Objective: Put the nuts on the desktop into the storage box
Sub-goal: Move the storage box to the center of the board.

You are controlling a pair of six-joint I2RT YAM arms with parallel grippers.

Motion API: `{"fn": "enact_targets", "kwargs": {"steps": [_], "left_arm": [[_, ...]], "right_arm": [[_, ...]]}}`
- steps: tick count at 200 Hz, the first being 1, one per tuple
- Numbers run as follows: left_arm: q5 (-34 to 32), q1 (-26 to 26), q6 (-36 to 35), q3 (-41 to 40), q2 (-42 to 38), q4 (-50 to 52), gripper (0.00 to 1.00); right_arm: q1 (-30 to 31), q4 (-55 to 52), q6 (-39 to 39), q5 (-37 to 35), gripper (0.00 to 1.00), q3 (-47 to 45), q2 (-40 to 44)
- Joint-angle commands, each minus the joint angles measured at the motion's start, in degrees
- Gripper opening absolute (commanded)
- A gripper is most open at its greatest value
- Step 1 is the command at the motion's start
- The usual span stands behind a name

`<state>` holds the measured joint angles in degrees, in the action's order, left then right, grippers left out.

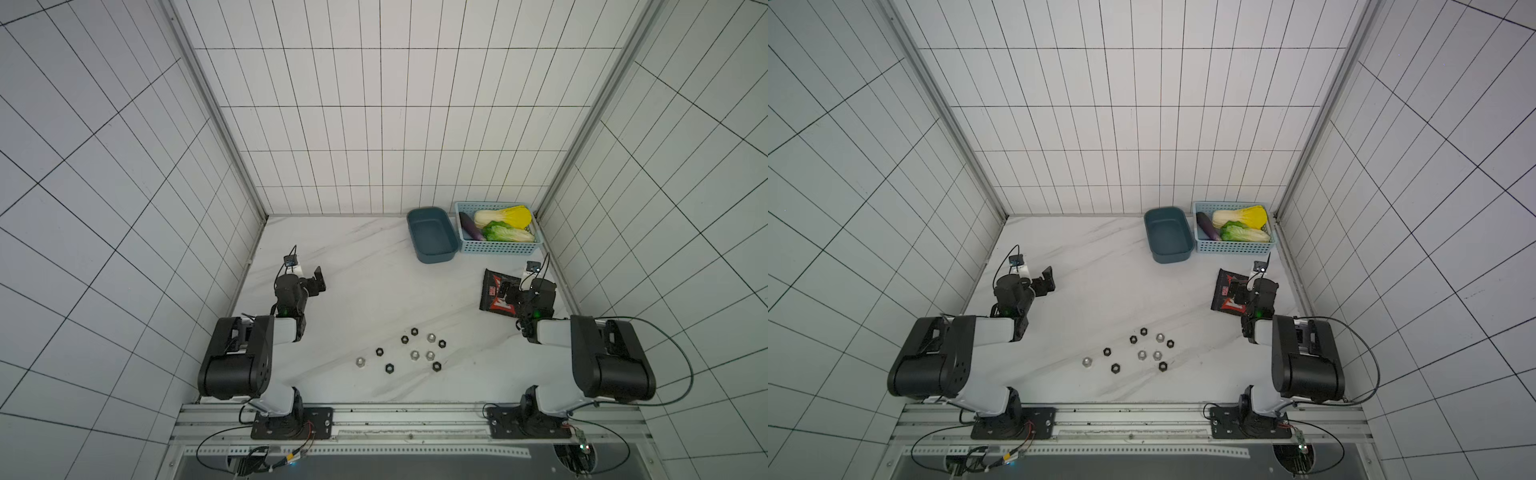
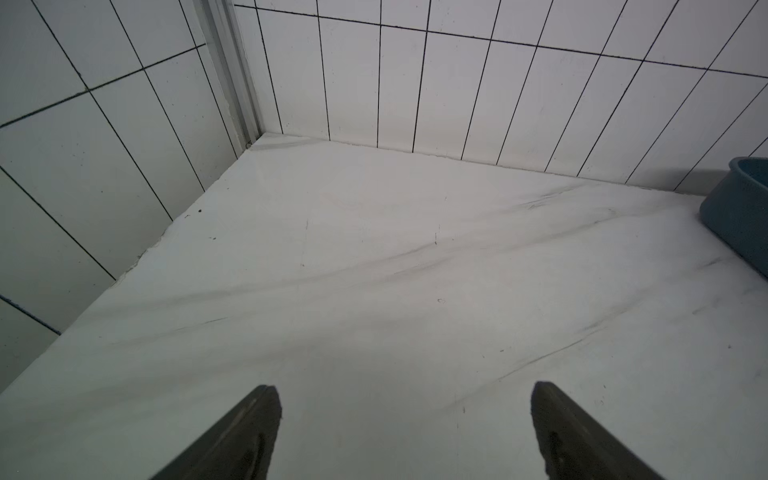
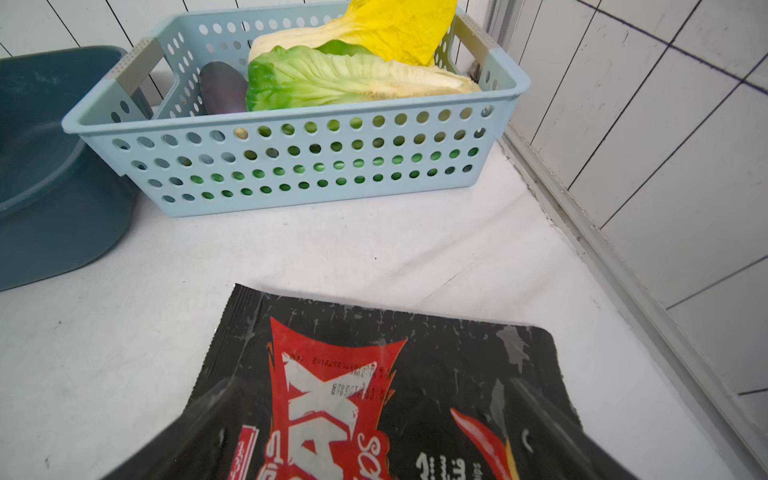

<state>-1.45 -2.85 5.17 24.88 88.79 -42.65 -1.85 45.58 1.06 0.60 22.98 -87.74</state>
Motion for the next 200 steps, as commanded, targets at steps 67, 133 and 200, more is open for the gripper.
{"fn": "enact_targets", "kwargs": {"steps": [67, 133, 200], "left_arm": [[0.0, -0.1, 0.3, 0.9, 0.6, -1.1, 0.98], [-2.7, 1.1, -0.2, 0.9, 0.6, -1.2, 0.98], [-5.6, 2.4, -0.6, 0.5, 0.3, -2.0, 0.98]], "right_arm": [[0.4, 0.7, 0.0, -0.6, 0.99, 2.0, -0.7], [0.3, 0.7, 0.2, -0.5, 0.99, 2.0, -0.8], [-1.1, -5.7, 3.0, -0.7, 0.99, -2.1, 15.1]]}}
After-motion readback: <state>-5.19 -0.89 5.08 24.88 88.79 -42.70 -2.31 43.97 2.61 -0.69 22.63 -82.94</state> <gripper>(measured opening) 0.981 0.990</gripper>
